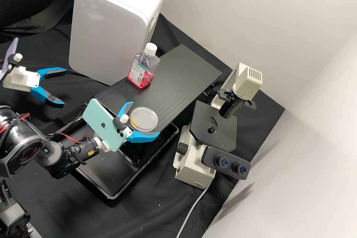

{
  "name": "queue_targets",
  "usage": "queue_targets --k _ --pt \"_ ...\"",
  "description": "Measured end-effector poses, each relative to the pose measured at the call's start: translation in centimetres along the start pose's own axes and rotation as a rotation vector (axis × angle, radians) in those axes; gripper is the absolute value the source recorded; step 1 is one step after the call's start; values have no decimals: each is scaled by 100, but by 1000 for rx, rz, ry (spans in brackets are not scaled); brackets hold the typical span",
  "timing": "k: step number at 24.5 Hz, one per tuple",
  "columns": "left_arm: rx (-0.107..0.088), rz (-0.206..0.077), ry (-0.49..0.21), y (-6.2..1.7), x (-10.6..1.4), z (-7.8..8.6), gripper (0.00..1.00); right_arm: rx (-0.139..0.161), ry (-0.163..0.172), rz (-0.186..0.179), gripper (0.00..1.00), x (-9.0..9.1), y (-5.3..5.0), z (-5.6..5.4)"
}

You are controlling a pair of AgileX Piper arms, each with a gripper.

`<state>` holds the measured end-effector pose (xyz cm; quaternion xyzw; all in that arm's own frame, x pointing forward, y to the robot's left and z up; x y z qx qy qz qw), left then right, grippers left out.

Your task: Place the lid on the petri dish

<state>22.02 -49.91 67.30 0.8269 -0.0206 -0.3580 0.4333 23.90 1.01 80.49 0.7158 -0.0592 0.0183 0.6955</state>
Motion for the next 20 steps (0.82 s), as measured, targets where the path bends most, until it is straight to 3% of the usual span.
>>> queue_targets --k 4,7,9,11,14,16,20 --pt "68 15 38 15 -9 3 100 4 1 -8 100 -21 -22 -16" --pt "105 50 83 83 -98 33 100 -4 4 -10 100 -79 -38 -45" --pt "99 68 76 127 -149 55 100 -30 -3 3 100 -141 -45 -82" --pt "101 80 74 155 -189 69 100 -24 -6 24 100 -184 -26 -114" --pt "101 82 74 158 -216 74 100 -15 8 25 100 -252 -13 -140" --pt "101 82 76 159 -220 74 100 0 20 25 100 -319 9 -146" --pt "101 82 76 159 -220 74 100 67 62 21 100 -460 56 -172"
